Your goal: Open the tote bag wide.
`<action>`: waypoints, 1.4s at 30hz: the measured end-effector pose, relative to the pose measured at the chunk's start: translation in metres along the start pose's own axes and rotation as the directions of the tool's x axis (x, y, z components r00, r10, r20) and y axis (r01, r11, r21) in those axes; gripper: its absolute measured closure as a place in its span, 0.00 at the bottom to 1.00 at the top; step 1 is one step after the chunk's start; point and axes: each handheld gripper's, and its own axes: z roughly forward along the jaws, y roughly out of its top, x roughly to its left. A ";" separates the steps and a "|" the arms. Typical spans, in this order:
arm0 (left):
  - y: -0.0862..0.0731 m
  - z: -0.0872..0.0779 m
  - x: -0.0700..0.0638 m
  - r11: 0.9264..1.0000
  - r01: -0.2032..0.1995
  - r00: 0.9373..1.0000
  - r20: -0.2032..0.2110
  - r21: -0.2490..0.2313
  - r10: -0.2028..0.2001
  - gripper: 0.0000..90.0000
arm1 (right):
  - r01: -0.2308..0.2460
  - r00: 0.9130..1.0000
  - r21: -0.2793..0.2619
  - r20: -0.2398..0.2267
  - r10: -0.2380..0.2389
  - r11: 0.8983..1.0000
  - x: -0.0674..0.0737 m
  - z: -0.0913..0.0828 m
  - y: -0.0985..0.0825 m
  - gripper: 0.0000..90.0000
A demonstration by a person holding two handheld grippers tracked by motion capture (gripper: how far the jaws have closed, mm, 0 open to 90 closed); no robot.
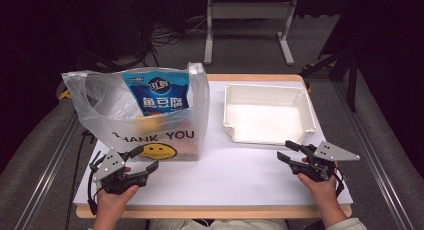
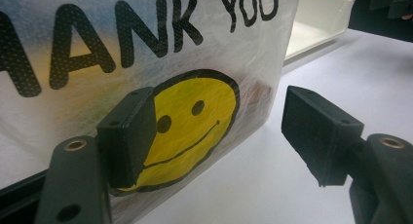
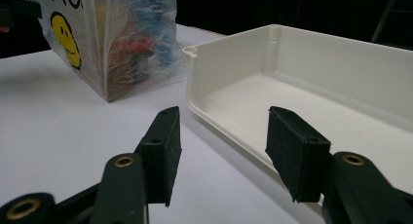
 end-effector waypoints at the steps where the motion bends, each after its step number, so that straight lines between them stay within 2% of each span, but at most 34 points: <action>1: 0.000 0.000 0.000 1.000 0.000 1.000 0.000 0.000 0.000 0.32 | 0.000 1.000 0.000 0.000 0.000 1.000 0.000 0.000 0.000 0.52; 5: 0.004 -0.005 0.000 1.000 -0.014 0.999 -0.034 -0.011 0.013 0.32 | -0.006 1.000 0.003 -0.003 0.006 1.000 0.000 0.000 0.000 0.51; 9: 0.007 -0.015 0.007 0.999 -0.001 0.997 -0.071 -0.036 -0.002 0.31 | -0.011 1.000 0.008 -0.006 0.011 1.000 0.000 0.002 -0.001 0.50; 16: 0.012 -0.037 0.019 0.997 0.016 0.991 -0.132 -0.077 -0.026 0.27 | -0.011 1.000 0.018 -0.012 0.012 1.000 0.001 0.006 -0.002 0.49; 19: 0.013 -0.041 0.022 0.997 0.016 0.989 -0.144 -0.073 -0.026 0.23 | -0.014 1.000 0.026 -0.018 0.014 1.000 0.002 0.008 -0.003 0.48; 23: 0.013 -0.051 0.029 0.997 0.026 0.982 -0.184 -0.074 -0.039 0.22 | -0.009 1.000 0.033 -0.022 0.010 0.999 0.003 0.010 -0.004 0.48; 28: 0.012 -0.060 0.043 0.990 0.086 0.973 -0.203 -0.109 -0.107 0.17 | -0.003 1.000 0.039 -0.025 0.004 0.999 0.004 0.011 -0.005 0.47; 30: 0.011 -0.062 0.049 0.989 0.101 0.970 -0.209 -0.109 -0.122 0.15 | 0.000 1.000 0.043 -0.025 0.001 0.999 0.004 0.011 -0.005 0.47; 32: 0.010 -0.064 0.056 0.987 0.114 0.965 -0.225 -0.111 -0.136 0.13 | 0.002 1.000 0.044 -0.028 0.000 0.999 0.005 0.012 -0.005 0.47; 33: 0.010 -0.064 0.056 0.987 0.114 0.965 -0.225 -0.111 -0.136 0.13 | 0.005 1.000 0.049 -0.029 -0.004 0.999 0.006 0.013 -0.005 0.46; 37: 0.008 -0.065 0.070 0.973 0.176 0.958 -0.204 -0.148 -0.204 0.11 | 0.019 0.999 0.061 -0.038 -0.017 0.998 0.007 0.016 -0.005 0.46; 42: 0.012 -0.058 0.083 0.976 0.165 0.961 -0.201 -0.138 -0.191 0.08 | 0.028 0.999 0.070 -0.042 -0.025 0.997 0.009 0.018 -0.006 0.45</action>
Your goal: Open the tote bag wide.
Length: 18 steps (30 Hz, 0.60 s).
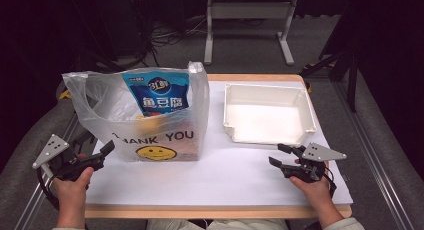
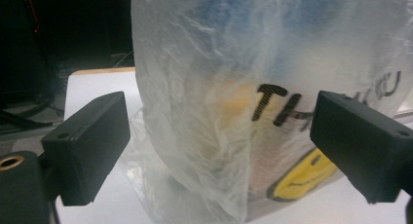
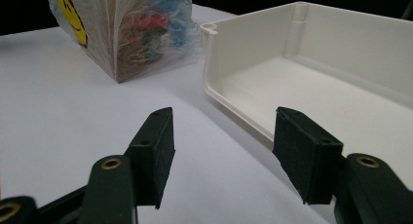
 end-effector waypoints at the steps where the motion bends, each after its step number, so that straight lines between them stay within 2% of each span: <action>1: 0.000 0.003 0.002 1.000 -0.001 1.000 0.005 0.003 0.001 0.08 | 0.000 1.000 -0.001 -0.002 0.000 1.000 0.000 0.000 0.000 0.45; 4: 0.000 0.009 0.009 1.000 0.001 1.000 0.022 0.002 -0.001 0.08 | -0.003 1.000 0.002 -0.002 0.003 1.000 -0.001 0.001 -0.001 0.44; 7: 0.000 0.015 0.015 1.000 -0.011 0.998 0.062 0.015 0.010 0.14 | -0.007 1.000 0.010 -0.004 0.007 1.000 -0.001 0.003 -0.002 0.44; 9: 0.001 0.018 0.017 1.000 -0.027 0.996 0.087 0.010 0.026 0.24 | -0.006 1.000 0.016 -0.003 0.006 1.000 -0.001 0.003 -0.002 0.44; 11: 0.001 0.020 0.018 0.999 -0.030 0.994 0.107 0.012 0.029 0.40 | -0.007 1.000 0.020 -0.001 0.007 1.000 -0.001 0.004 -0.003 0.44; 18: 0.004 0.024 0.010 0.992 -0.117 0.990 0.088 0.046 0.113 0.89 | -0.013 1.000 0.033 0.000 0.013 0.999 0.001 0.005 -0.003 0.43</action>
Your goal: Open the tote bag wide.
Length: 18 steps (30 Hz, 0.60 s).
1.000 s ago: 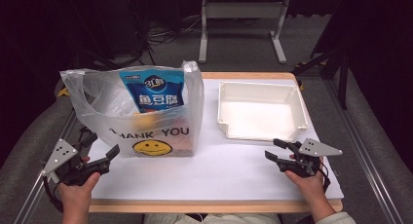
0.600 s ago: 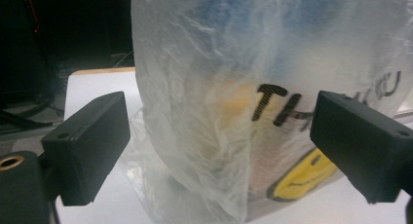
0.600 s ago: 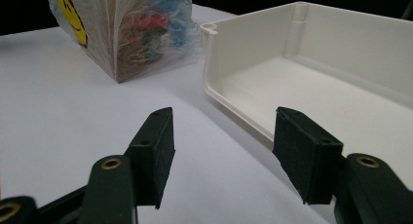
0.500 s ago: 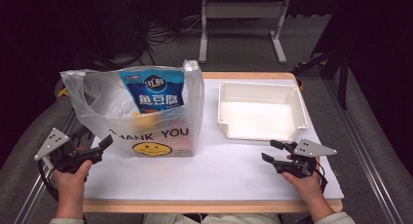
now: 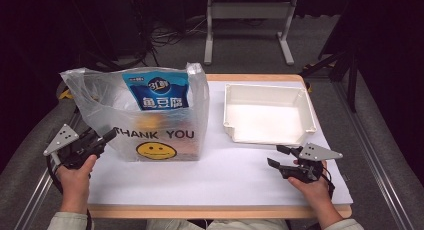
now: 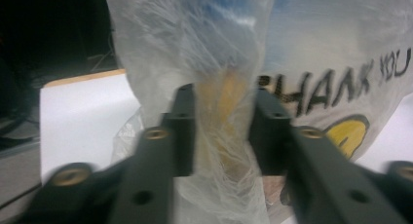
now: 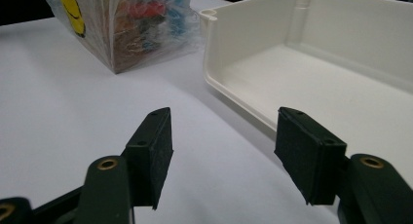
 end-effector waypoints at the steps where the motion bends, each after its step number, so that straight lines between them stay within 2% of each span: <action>1: 0.001 0.001 -0.001 1.000 -0.007 1.000 0.002 0.005 0.007 0.95 | 0.003 1.000 0.002 0.000 -0.003 1.000 0.001 0.001 0.000 0.43; 3: 0.002 0.002 -0.003 1.000 -0.017 1.000 0.005 0.008 0.017 0.99 | 0.002 1.000 0.003 -0.004 -0.002 1.000 0.003 0.002 0.002 0.43; 7: 0.004 0.002 -0.005 0.999 -0.030 1.000 0.005 0.014 0.030 1.00 | 0.013 1.000 -0.005 -0.008 -0.013 1.000 0.007 0.004 0.006 0.43; 15: 0.003 0.000 -0.003 1.000 -0.009 1.000 0.010 -0.004 0.009 1.00 | 0.024 1.000 -0.044 -0.017 -0.025 0.999 0.022 0.019 0.031 0.43; 18: 0.003 0.000 -0.003 1.000 -0.006 1.000 0.018 -0.006 0.006 1.00 | 0.041 0.998 -0.051 -0.035 -0.043 0.998 0.032 0.032 0.048 0.43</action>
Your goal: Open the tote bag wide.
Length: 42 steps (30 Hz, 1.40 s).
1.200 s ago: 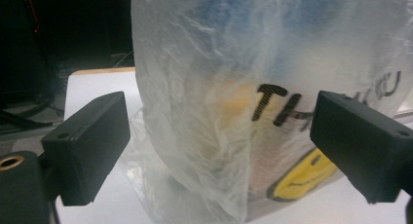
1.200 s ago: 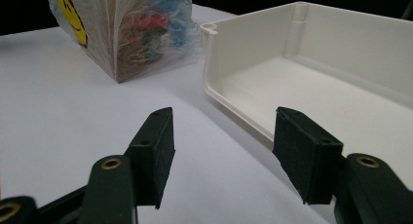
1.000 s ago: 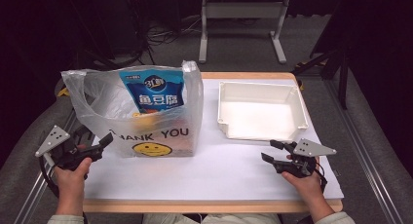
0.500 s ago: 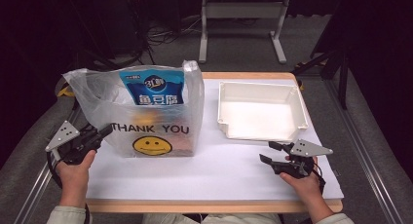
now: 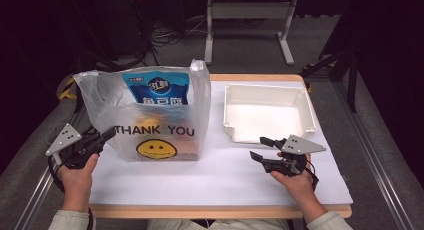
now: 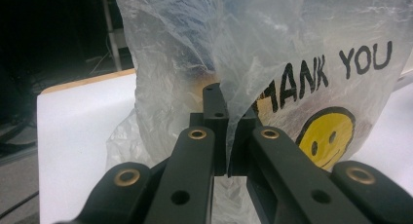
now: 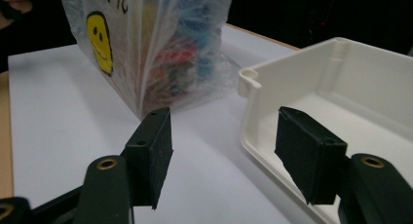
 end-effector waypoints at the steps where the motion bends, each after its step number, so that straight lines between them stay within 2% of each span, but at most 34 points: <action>1: 0.000 0.000 0.000 1.000 0.001 1.000 0.001 -0.001 -0.001 1.00 | 0.003 1.000 -0.002 -0.012 -0.003 1.000 0.002 0.005 0.005 0.43; 9: 0.000 -0.001 0.000 1.000 -0.001 1.000 0.008 -0.001 0.001 1.00 | 0.041 0.995 -0.022 -0.087 -0.043 0.999 0.018 0.047 0.044 0.39; 10: 0.000 -0.001 0.000 1.000 -0.001 1.000 0.008 -0.001 0.001 1.00 | 0.041 0.995 -0.022 -0.087 -0.043 0.999 0.018 0.047 0.044 0.39; 13: -0.001 -0.001 0.000 1.000 0.003 1.000 0.010 -0.007 -0.003 1.00 | 0.037 0.993 -0.033 -0.110 -0.040 0.999 0.023 0.067 0.060 0.35; 16: -0.001 -0.001 0.000 1.000 0.004 1.000 0.011 -0.011 -0.004 1.00 | 0.037 0.993 -0.026 -0.114 -0.040 0.999 0.026 0.076 0.065 0.33; 21: -0.001 0.000 0.000 1.000 0.008 1.000 0.011 -0.014 -0.008 1.00 | 0.017 0.993 -0.013 -0.116 -0.019 1.000 0.033 0.105 0.077 0.27; 26: -0.002 0.001 0.000 1.000 0.006 1.000 0.015 -0.009 -0.006 1.00 | -0.002 0.993 -0.015 -0.115 0.000 1.000 0.037 0.121 0.077 0.27; 28: -0.001 0.001 -0.001 1.000 0.001 1.000 0.017 -0.009 -0.001 1.00 | 0.011 0.994 0.008 -0.108 -0.010 1.000 0.038 0.126 0.077 0.28; 30: -0.001 0.001 -0.001 1.000 -0.001 1.000 0.017 -0.007 0.001 0.99 | 0.022 0.995 0.018 -0.096 -0.020 1.000 0.039 0.128 0.077 0.34; 32: -0.001 0.000 -0.001 1.000 0.002 1.000 0.015 -0.012 -0.002 0.99 | 0.030 0.996 0.020 -0.088 -0.028 0.999 0.038 0.128 0.077 0.51; 34: -0.001 0.000 -0.001 1.000 0.010 1.000 0.005 -0.020 -0.010 0.97 | 0.040 0.995 0.024 -0.087 -0.038 0.999 0.037 0.126 0.077 0.77; 35: -0.001 -0.001 0.000 1.000 0.009 1.000 0.003 -0.016 -0.009 0.96 | 0.046 0.995 0.025 -0.093 -0.044 0.999 0.037 0.126 0.077 0.84; 38: -0.002 -0.004 0.001 0.999 0.023 1.000 -0.004 -0.037 -0.023 0.95 | 0.059 0.995 0.020 -0.085 -0.057 0.998 0.037 0.124 0.076 0.97; 42: -0.002 -0.007 0.002 0.999 0.024 0.999 -0.020 -0.048 -0.025 0.90 | 0.063 0.995 0.022 -0.080 -0.061 0.998 0.036 0.124 0.075 1.00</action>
